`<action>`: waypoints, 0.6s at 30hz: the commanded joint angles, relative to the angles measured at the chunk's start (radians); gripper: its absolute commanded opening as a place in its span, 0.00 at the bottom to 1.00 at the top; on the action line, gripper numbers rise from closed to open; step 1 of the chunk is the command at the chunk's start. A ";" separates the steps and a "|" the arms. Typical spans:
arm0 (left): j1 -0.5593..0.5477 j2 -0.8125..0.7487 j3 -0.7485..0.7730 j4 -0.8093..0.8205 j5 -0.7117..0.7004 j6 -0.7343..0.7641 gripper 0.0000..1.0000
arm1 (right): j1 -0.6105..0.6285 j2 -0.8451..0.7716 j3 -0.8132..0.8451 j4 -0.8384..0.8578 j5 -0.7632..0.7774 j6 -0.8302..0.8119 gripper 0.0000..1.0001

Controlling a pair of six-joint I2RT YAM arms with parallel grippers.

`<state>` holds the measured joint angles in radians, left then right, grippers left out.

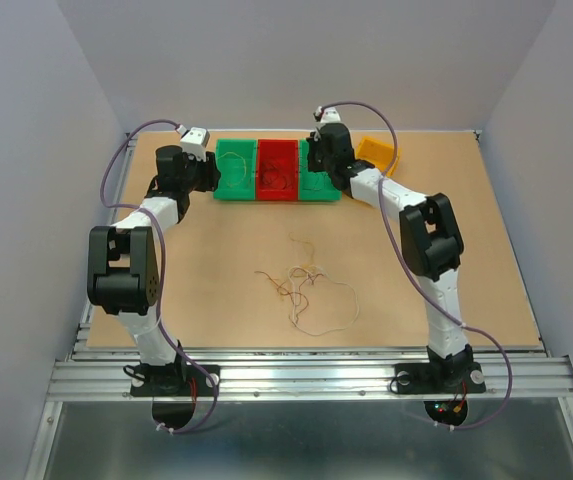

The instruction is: Untangle the cables

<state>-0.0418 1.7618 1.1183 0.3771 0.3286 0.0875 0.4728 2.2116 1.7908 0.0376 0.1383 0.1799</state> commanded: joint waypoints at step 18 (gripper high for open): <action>0.002 -0.009 0.012 0.036 0.001 0.003 0.52 | 0.013 0.226 0.147 -0.033 -0.074 0.016 0.03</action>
<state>-0.0418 1.7626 1.1183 0.3771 0.3290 0.0875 0.4732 2.4115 1.8698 0.0246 0.0708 0.1844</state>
